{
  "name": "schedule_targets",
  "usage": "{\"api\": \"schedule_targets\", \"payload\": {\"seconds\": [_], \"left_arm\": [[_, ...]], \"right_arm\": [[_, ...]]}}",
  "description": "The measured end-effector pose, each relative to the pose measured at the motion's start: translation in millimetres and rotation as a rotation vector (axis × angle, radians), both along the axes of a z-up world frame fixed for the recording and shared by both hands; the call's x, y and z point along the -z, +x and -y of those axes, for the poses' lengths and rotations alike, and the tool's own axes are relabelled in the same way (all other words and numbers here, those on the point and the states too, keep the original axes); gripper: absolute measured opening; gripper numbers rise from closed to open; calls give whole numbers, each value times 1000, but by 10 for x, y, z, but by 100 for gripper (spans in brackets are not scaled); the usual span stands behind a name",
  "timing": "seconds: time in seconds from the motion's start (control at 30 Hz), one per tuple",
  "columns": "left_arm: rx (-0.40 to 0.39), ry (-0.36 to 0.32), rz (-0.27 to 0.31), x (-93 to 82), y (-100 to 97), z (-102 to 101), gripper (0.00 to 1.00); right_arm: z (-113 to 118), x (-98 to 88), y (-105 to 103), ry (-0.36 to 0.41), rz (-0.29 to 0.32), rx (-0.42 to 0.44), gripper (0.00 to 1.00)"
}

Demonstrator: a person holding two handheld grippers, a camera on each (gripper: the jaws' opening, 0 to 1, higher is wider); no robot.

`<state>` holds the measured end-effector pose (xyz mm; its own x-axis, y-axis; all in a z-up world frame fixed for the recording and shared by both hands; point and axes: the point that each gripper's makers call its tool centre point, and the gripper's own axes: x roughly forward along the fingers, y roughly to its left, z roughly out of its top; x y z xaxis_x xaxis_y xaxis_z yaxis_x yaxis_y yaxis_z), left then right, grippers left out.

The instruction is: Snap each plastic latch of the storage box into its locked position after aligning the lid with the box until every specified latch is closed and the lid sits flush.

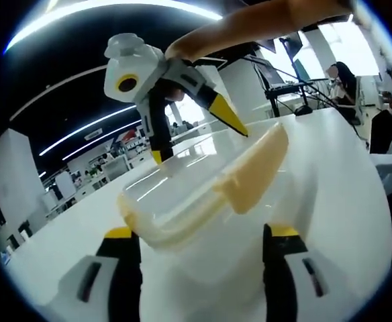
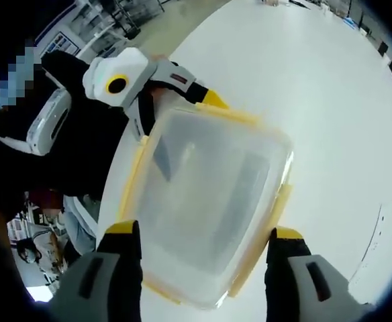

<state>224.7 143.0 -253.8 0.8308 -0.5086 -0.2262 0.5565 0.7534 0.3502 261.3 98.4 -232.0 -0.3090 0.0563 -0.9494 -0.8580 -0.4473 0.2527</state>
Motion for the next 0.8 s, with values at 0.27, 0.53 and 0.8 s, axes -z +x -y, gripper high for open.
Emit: {"api": "schedule_targets", "payload": {"seconds": [0.27,0.53,0.8], "left_arm": [[-1,-11,-13,8,-11,17,72],[-7,-20,-20,11,4,-21,72],[-10,-26,-25,18,13,-44,72]], "right_arm": [[12,7,39,-71,18,-43,71],[29,11,38,-67,-17,-60,69],[44,38,2,-109,-38,-86,67]]}}
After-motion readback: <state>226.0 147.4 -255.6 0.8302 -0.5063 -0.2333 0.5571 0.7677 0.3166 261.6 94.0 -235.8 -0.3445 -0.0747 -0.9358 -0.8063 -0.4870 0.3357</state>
